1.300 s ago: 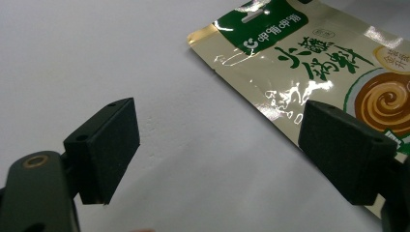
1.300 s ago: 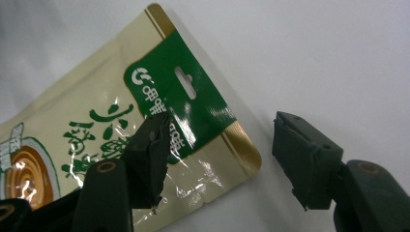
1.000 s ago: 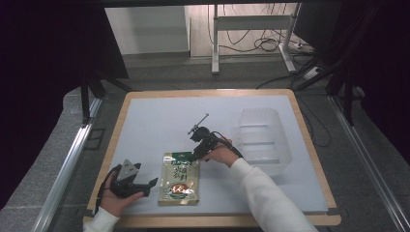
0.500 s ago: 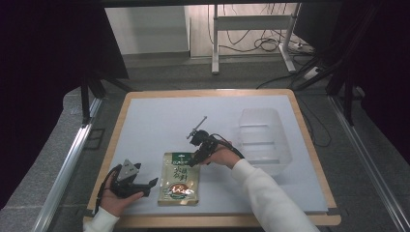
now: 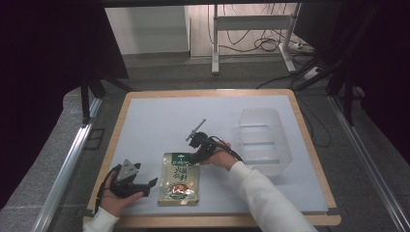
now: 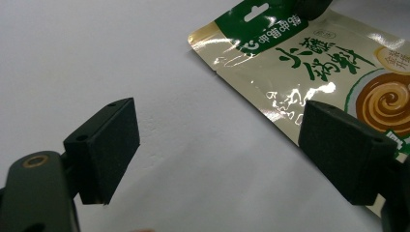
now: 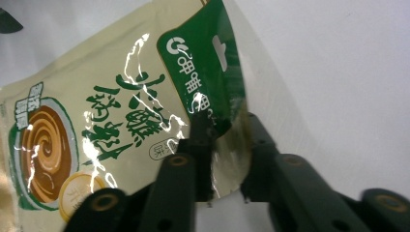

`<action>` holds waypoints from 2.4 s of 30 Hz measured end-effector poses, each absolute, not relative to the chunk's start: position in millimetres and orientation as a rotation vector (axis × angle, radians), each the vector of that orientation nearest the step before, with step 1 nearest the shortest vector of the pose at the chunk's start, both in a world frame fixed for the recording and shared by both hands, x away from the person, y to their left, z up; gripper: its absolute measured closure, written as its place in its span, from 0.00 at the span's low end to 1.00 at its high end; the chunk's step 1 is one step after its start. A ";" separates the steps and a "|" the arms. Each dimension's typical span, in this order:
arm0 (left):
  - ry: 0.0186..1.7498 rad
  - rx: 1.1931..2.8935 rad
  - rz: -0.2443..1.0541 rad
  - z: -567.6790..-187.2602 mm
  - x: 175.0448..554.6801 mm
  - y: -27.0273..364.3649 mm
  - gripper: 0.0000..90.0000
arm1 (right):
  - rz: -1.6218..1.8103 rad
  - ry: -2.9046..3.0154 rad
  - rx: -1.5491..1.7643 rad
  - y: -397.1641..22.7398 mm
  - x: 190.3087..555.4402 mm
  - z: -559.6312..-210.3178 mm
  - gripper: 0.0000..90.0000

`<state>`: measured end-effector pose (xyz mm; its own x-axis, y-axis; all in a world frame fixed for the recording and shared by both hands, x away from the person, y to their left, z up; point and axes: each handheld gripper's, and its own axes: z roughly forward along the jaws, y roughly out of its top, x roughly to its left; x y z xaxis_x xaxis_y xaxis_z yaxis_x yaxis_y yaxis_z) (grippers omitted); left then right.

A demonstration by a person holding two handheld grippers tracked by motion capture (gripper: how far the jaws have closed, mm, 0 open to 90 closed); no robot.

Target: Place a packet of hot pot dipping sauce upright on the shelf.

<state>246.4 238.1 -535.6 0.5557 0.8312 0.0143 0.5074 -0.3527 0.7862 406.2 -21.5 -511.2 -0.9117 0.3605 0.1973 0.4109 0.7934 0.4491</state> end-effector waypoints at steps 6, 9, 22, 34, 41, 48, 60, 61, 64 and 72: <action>1.074 2.031 0.541 -535.5 246.6 238.5 0.16 | -0.792 -2.905 -0.581 -21.8 400.7 -506.5 0.98; 1.074 2.031 0.542 -535.5 246.6 238.7 0.16 | -0.804 -2.899 -0.575 -23.2 400.0 -503.2 0.99; 1.080 2.020 0.544 -535.7 246.9 239.7 0.16 | -0.938 -2.886 -0.564 -32.1 387.4 -476.1 0.99; 1.084 2.019 0.548 -535.4 247.2 240.7 0.16 | -1.034 -2.905 -0.487 -42.9 369.3 -438.9 0.99; 1.087 2.018 0.546 -536.1 247.5 240.0 0.16 | -1.116 -2.967 -0.372 -45.4 350.8 -411.3 0.99; 1.084 2.023 0.547 -536.2 247.6 240.0 0.16 | -1.163 -2.989 -0.319 -45.2 340.5 -393.8 0.99; 1.085 2.025 0.543 -536.5 248.1 240.4 0.16 | -1.256 -3.075 -0.286 -51.2 332.2 -364.2 1.00; 1.085 2.026 0.541 -536.7 248.1 240.2 0.16 | -1.262 -3.078 -0.288 -52.2 332.1 -362.1 1.00; 1.083 2.030 0.540 -536.8 248.1 239.9 0.16 | -1.282 -3.076 -0.305 -60.2 333.8 -351.7 1.00; 1.087 2.033 0.540 -537.3 248.4 239.7 0.16 | -1.312 -3.063 -0.337 -74.8 331.9 -345.9 1.00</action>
<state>248.4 239.7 -537.3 0.5493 0.8355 0.0149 0.5166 -0.3535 0.7799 331.9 -74.8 -345.9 -0.9585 0.2627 -0.1105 0.1013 0.6766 0.7294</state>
